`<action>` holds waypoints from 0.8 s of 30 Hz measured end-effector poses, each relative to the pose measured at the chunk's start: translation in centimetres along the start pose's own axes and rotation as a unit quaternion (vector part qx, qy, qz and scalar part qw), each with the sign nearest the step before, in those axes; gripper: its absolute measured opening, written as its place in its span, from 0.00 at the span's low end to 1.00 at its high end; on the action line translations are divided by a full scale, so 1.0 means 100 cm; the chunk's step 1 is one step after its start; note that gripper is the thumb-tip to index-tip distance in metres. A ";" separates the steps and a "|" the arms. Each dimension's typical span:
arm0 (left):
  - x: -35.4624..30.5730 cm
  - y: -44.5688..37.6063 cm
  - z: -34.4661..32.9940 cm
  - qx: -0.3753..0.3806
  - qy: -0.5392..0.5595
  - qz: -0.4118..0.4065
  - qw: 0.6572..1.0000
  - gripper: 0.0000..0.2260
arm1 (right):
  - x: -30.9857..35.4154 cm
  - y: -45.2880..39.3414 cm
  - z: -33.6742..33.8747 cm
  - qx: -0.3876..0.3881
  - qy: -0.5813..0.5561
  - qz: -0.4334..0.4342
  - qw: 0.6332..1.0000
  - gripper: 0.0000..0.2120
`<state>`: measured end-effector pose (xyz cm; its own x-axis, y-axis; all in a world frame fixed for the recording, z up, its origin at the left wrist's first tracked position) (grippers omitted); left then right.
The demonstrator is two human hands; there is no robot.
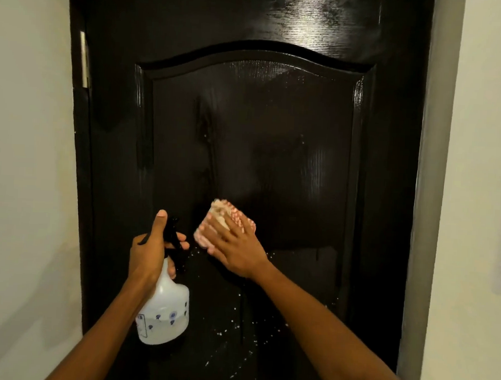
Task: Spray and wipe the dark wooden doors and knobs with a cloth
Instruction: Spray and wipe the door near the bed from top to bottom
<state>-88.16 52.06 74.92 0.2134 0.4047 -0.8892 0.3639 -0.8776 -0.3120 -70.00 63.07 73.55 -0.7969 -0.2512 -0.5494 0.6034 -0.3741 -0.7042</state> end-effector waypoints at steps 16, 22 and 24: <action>0.083 0.046 -0.057 0.040 0.011 0.047 0.998 0.33 | -0.094 0.277 -0.046 0.016 -0.158 -0.593 0.789 0.33; 0.098 0.053 -0.041 0.044 -0.003 0.047 0.998 0.31 | -0.072 0.274 -0.058 -0.002 -0.237 -0.639 0.732 0.31; 0.103 0.057 -0.048 0.060 -0.009 0.047 0.997 0.31 | -0.087 0.255 -0.046 -0.014 -0.235 -0.632 0.738 0.31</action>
<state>-79.58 52.48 65.58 0.2244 0.3151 -0.9221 0.2311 -0.9365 -0.2638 -47.55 59.89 58.34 -0.6414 -0.0019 0.7672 -0.6359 -0.5582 -0.5330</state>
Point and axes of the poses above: each hand's wrist, its own y-axis away from the middle knuckle, its own z-axis out of the back of the hand, x = y × z, the point moved 8 cm from there along -y, towards the middle knuckle, and after that the axes turned 10 degrees about y, right-handed, at the moved point
